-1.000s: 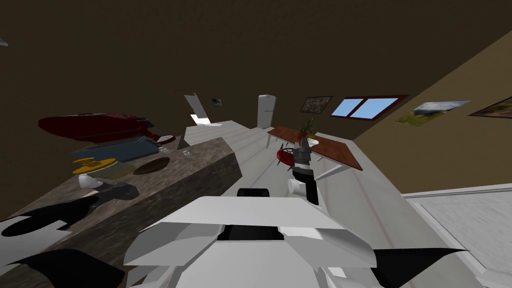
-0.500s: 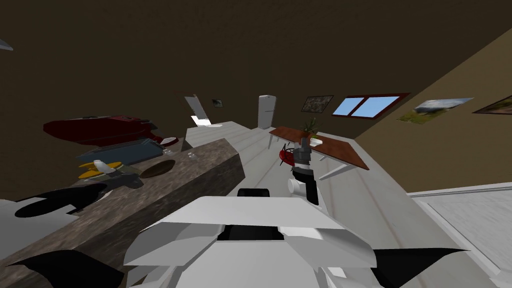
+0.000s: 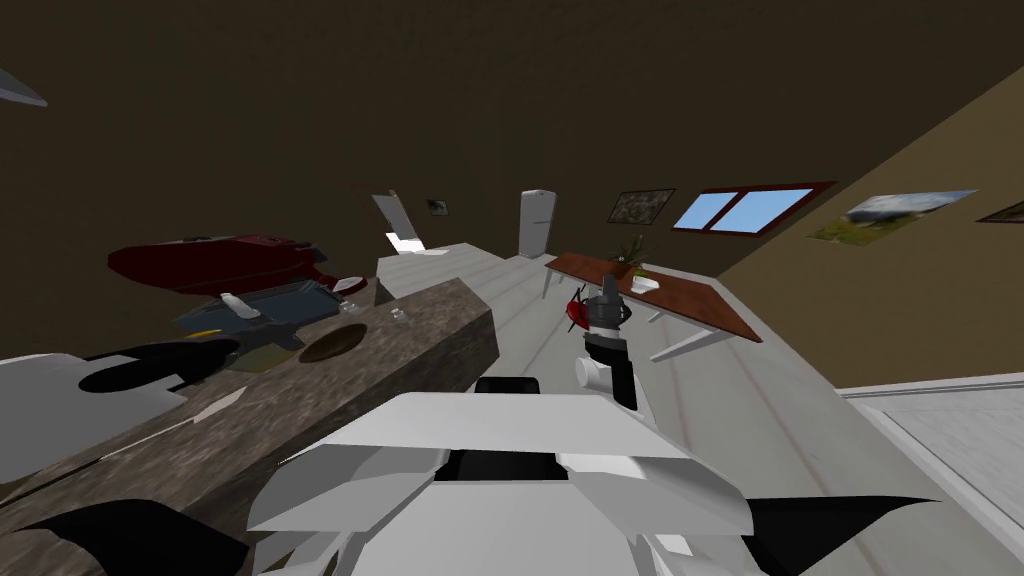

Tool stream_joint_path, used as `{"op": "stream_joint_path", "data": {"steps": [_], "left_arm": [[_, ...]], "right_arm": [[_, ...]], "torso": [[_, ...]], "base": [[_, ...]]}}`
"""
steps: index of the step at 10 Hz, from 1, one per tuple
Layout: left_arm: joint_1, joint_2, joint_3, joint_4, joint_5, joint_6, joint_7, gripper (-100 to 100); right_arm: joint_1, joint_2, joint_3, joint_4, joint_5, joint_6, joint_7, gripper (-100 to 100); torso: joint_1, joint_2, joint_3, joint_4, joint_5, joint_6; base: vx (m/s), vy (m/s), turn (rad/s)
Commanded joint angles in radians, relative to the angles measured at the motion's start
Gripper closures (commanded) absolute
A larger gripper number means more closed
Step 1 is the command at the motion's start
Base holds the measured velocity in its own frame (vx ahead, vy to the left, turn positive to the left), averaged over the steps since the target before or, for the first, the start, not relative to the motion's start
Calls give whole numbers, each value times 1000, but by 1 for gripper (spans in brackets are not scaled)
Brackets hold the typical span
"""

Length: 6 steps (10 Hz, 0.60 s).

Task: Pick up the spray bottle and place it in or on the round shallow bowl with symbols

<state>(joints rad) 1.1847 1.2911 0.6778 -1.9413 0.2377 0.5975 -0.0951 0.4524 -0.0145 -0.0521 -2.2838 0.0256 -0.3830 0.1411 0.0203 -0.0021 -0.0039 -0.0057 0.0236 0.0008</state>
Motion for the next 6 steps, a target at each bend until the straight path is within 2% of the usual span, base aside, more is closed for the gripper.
{"op": "stream_joint_path", "data": {"steps": [1, 2, 3, 4, 6], "left_arm": [[9, 30, 30, -16, 8, -8, 25, 100], [9, 46, 41, -21, 9, -12, 37, 100], [17, 35, 42, -20, 14, -7, 25, 100], [17, 37, 48, -21, 15, -7, 27, -100], [17, 37, 48, -21, 14, -7, 27, -100]], "right_arm": [[0, 0, 0, 0, 0, 0, 0, 0], [0, 0, 0, 0, 0, 0, 0, 0], [0, 0, 0, 0, 0, 0, 0, 0], [0, 0, 0, 0, 0, 0, 0, 0], [0, 0, 0, 0, 0, 0, 0, 0]], "torso": [[0, 0, 0, 0, 0, 0], [1, -2, -1, 0, 0, 1], [1, -1, -1, 0, 0, 1], [-7, 3, 1, 0, 1, 0], [-16, 6, 3, 1, -2, 0]], "base": [[100, 259, 33], [78, 264, 26], [9, 99, -34], [-7, 3, -16], [0, 0, 0]]}}
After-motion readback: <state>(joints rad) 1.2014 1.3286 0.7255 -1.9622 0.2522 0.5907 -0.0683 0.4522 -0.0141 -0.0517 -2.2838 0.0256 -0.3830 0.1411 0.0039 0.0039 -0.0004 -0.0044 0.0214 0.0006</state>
